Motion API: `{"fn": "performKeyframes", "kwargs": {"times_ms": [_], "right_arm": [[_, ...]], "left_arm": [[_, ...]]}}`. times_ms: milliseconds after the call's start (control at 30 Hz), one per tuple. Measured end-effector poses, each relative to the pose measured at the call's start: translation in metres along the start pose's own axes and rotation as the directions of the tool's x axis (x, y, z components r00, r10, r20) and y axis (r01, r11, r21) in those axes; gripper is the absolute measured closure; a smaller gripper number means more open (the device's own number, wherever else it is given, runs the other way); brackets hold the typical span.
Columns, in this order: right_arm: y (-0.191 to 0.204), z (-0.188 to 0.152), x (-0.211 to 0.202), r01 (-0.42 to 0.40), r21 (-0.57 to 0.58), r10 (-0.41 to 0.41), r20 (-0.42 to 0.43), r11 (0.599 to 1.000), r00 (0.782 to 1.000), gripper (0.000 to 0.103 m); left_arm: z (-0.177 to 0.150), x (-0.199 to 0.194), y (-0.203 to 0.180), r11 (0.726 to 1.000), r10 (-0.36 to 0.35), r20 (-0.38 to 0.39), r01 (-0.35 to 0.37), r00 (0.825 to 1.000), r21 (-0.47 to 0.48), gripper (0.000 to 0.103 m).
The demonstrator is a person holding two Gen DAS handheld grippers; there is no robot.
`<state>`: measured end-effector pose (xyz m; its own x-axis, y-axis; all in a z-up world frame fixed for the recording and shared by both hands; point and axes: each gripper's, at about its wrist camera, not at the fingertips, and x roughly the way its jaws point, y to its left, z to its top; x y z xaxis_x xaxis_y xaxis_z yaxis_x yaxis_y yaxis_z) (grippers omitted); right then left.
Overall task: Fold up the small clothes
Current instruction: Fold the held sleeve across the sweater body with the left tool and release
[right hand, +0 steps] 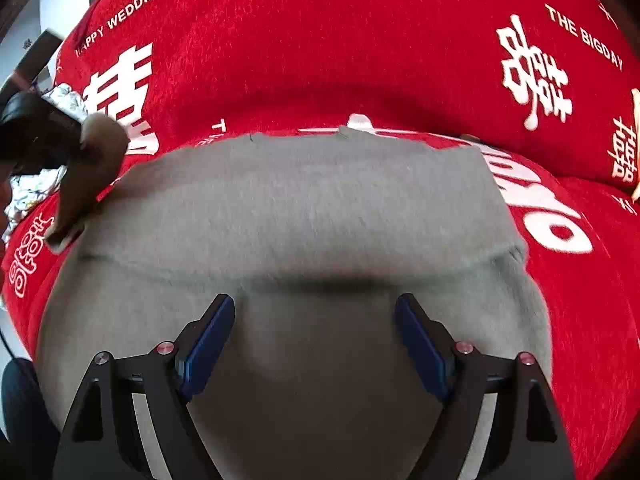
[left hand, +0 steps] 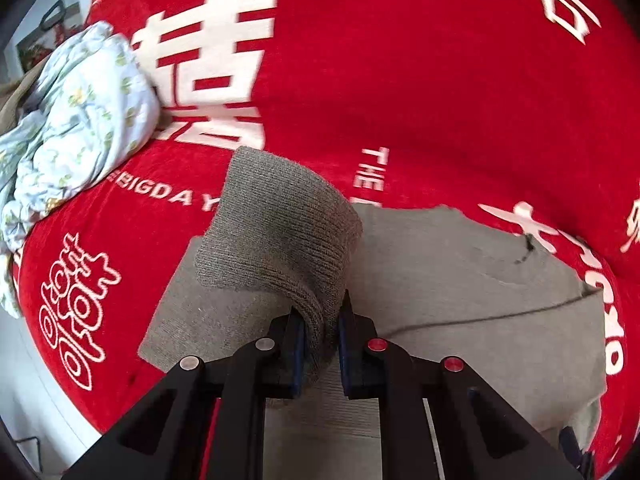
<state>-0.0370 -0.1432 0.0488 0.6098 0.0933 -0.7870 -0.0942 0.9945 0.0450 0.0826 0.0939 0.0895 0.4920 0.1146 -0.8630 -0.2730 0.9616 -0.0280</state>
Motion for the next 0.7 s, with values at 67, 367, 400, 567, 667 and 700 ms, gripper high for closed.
{"fn": "performKeyframes", "kwargs": {"times_ms": [67, 367, 400, 567, 667, 700], "right_arm": [[-0.007, -0.006, -0.004, 0.008, -0.003, -0.008, 0.007, 1.0, 1.0, 0.018], [-0.017, -0.017, -0.01, -0.016, -0.054, 0.018, 0.031, 0.998, 0.999, 0.018], [-0.018, -0.017, -0.01, -0.02, -0.054, 0.022, 0.034, 0.998, 0.999, 0.018], [-0.02, -0.02, -0.01, -0.034, -0.055, 0.037, 0.043, 0.998, 0.998, 0.018], [-0.021, -0.021, -0.011, -0.041, -0.052, 0.044, 0.048, 0.998, 0.998, 0.018], [-0.022, -0.022, -0.012, -0.043, -0.049, 0.046, 0.049, 0.998, 0.998, 0.018]], "left_arm": [[-0.002, -0.002, -0.018, 1.0, 0.0, 0.001, 0.0, 1.0, 0.027, 0.088], [-0.005, -0.009, -0.073, 0.995, -0.01, 0.002, 0.009, 1.0, 0.097, 0.088], [-0.005, -0.011, -0.078, 0.995, -0.012, 0.004, 0.012, 1.0, 0.104, 0.088], [-0.008, -0.02, -0.109, 0.988, -0.022, 0.019, 0.019, 1.0, 0.151, 0.088], [-0.01, -0.025, -0.126, 0.984, -0.027, 0.025, 0.022, 0.999, 0.177, 0.088], [-0.01, -0.026, -0.133, 0.982, -0.027, 0.027, 0.021, 0.999, 0.188, 0.088]]}}
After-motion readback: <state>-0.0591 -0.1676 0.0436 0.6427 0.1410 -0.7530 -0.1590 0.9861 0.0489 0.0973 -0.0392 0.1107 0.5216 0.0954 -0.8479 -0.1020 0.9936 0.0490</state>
